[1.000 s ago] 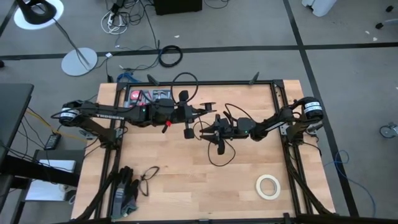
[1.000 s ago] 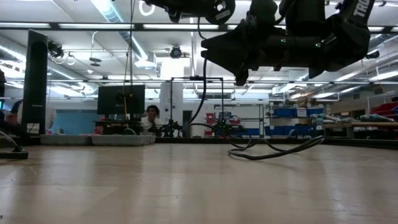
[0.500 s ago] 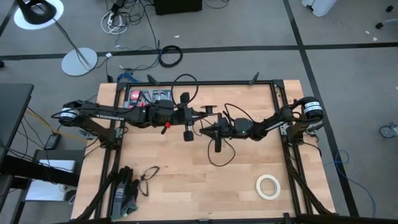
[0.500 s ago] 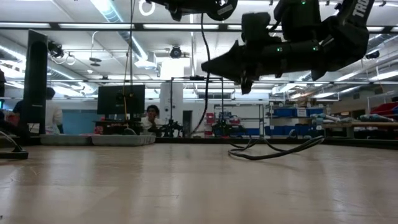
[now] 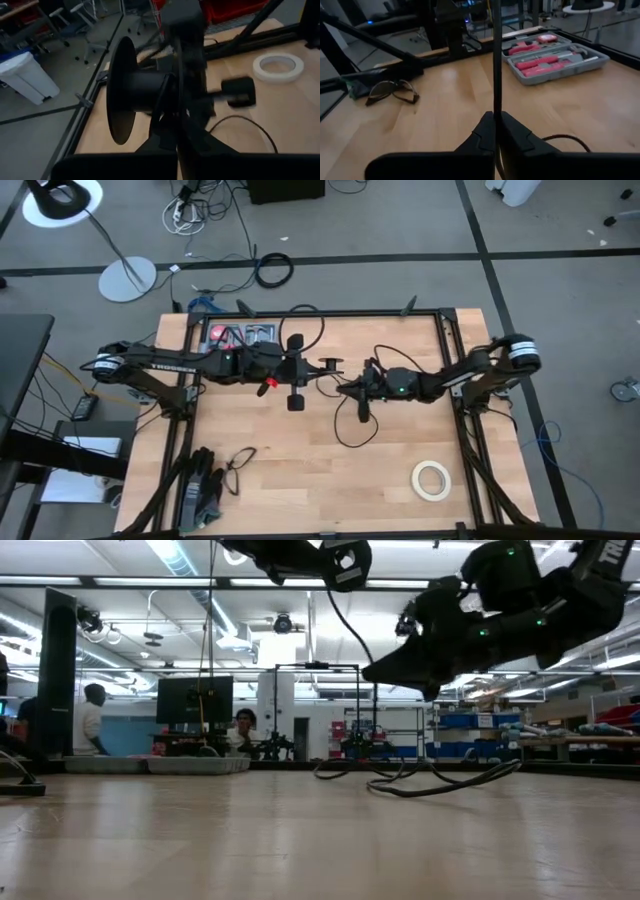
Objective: Coil cords
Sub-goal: Coil the black wire onto the spool
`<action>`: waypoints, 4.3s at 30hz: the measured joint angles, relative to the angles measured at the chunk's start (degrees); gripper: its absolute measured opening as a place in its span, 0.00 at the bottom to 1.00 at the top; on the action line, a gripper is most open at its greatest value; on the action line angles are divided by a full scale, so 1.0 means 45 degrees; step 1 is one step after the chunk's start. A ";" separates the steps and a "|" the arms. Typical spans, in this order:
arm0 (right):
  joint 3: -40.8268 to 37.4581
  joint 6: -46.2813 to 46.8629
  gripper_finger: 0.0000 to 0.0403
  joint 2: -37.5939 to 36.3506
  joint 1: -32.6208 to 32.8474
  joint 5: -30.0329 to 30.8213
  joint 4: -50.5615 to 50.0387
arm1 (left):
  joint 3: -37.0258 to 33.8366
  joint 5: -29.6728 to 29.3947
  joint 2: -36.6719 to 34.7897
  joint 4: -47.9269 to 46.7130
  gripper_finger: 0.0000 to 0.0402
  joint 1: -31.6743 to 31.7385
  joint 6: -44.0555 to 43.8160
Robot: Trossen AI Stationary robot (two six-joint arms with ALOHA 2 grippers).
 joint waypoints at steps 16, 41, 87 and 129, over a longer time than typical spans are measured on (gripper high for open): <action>-0.0862 -0.1149 0.01 -0.4438 0.0427 0.0292 -0.4260 | 0.0018 -0.0308 -0.0266 -0.1995 0.00 0.0024 -0.0106; 0.1372 -0.3987 0.01 -0.6351 0.0797 -0.2551 -0.7057 | 0.0005 0.1743 0.0710 -0.2243 0.00 -0.0015 -0.1731; 0.5555 -0.7071 0.11 -0.1991 -0.1511 -0.7962 -0.8336 | 0.0000 0.4348 0.2470 0.2845 0.00 -0.0988 -0.0191; 0.2986 -0.2612 0.10 -0.2059 -0.1345 -0.8753 -0.5134 | 0.0000 0.0925 0.1192 0.3905 0.00 -0.1460 0.3330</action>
